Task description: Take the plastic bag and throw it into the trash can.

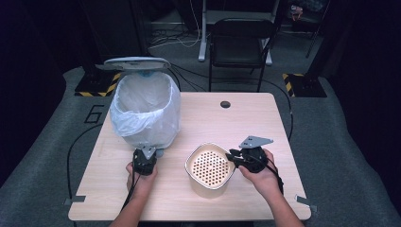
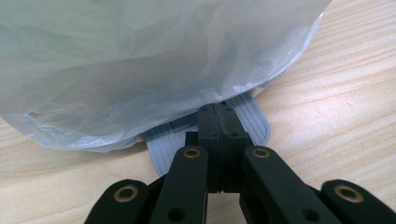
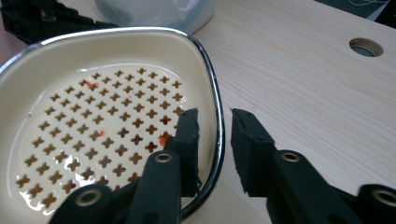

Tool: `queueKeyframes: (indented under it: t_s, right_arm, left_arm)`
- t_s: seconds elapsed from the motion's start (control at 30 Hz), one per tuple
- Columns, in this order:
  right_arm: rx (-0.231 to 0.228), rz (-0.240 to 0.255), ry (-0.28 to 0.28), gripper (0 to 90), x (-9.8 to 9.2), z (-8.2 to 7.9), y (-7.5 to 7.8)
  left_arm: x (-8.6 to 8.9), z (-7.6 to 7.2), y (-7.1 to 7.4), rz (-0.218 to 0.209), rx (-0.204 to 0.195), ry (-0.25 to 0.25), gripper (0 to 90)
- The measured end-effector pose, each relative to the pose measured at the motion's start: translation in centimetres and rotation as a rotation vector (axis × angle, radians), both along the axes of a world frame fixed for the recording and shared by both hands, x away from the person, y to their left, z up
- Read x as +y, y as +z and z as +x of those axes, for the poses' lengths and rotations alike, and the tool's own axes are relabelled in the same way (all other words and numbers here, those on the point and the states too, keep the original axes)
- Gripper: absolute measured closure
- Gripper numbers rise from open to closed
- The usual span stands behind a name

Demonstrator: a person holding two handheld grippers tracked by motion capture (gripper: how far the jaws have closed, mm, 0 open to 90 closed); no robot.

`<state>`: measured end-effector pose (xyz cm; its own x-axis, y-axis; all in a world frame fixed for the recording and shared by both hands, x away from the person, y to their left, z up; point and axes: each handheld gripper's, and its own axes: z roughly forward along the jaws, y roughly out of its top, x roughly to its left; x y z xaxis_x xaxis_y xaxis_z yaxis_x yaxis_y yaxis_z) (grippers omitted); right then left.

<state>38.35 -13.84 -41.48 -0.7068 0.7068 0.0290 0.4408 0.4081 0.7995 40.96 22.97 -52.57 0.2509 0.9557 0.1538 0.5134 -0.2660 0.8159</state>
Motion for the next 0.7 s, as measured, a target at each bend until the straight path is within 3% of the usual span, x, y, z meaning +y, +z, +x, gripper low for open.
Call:
queueKeyframes:
  t_s: [0.2,0.37,0.7]
  right_arm:
    - [-0.041,0.037,-0.012,55.5,-0.6,-0.4,1.1]
    - [-0.107,0.031,-0.075,37.2,-1.8,-1.1,1.5]
    - [-0.102,0.034,-0.223,22.0,-5.0,-1.7,-0.2]
  left_arm:
    - [0.0,0.0,0.0,0.002,-0.007,0.002,90.0]
    - [0.0,0.0,0.0,0.001,-0.007,0.002,90.0]
    - [0.0,0.0,0.0,-0.001,0.000,0.000,90.0]
